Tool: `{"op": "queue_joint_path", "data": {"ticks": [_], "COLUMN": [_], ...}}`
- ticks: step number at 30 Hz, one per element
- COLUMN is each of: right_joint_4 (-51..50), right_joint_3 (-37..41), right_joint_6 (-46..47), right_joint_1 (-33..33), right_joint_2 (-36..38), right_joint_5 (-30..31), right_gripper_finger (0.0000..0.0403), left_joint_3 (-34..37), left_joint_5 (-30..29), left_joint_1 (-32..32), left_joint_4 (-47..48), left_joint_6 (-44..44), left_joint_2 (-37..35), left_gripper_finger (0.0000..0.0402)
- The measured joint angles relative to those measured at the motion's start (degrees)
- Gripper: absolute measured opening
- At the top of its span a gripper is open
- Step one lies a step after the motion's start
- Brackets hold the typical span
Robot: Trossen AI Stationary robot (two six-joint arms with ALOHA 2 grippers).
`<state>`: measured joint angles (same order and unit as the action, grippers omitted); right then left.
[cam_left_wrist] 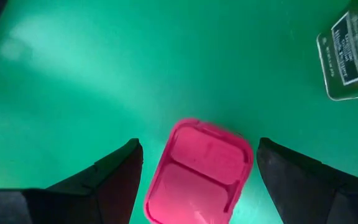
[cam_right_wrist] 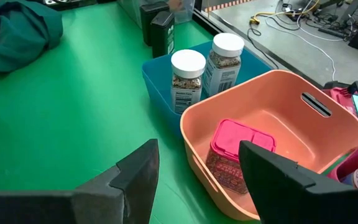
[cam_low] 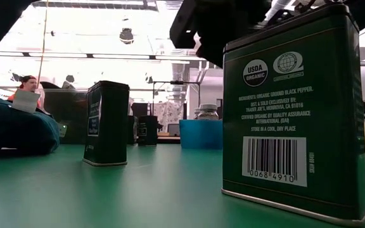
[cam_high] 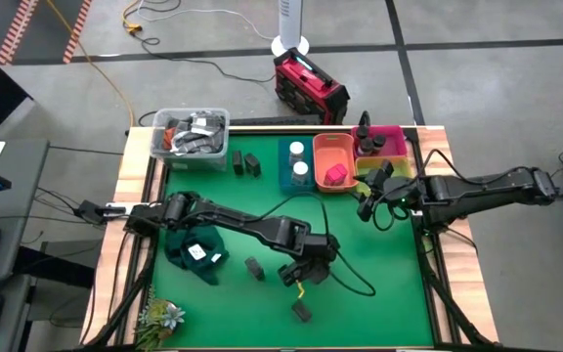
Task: Sort spices by type
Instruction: Put the red seasoning can into the orange bin
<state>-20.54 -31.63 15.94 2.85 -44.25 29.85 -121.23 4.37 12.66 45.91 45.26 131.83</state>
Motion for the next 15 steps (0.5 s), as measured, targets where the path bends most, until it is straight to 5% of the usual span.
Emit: {"op": "queue_joint_path", "data": {"ticks": [15], "right_joint_4": [-0.19], "right_joint_3": [0.02], "right_joint_6": [-0.02], "right_joint_1": [0.00], "right_joint_2": [0.00], "right_joint_5": [-0.02], "right_gripper_finger": [0.0249], "left_joint_3": [0.28], "left_joint_5": [2.83], "left_joint_1": [-1.92], "left_joint_4": [0.78], "left_joint_6": [-1.82], "left_joint_2": [2.46], "left_gripper_finger": [0.0302]}}
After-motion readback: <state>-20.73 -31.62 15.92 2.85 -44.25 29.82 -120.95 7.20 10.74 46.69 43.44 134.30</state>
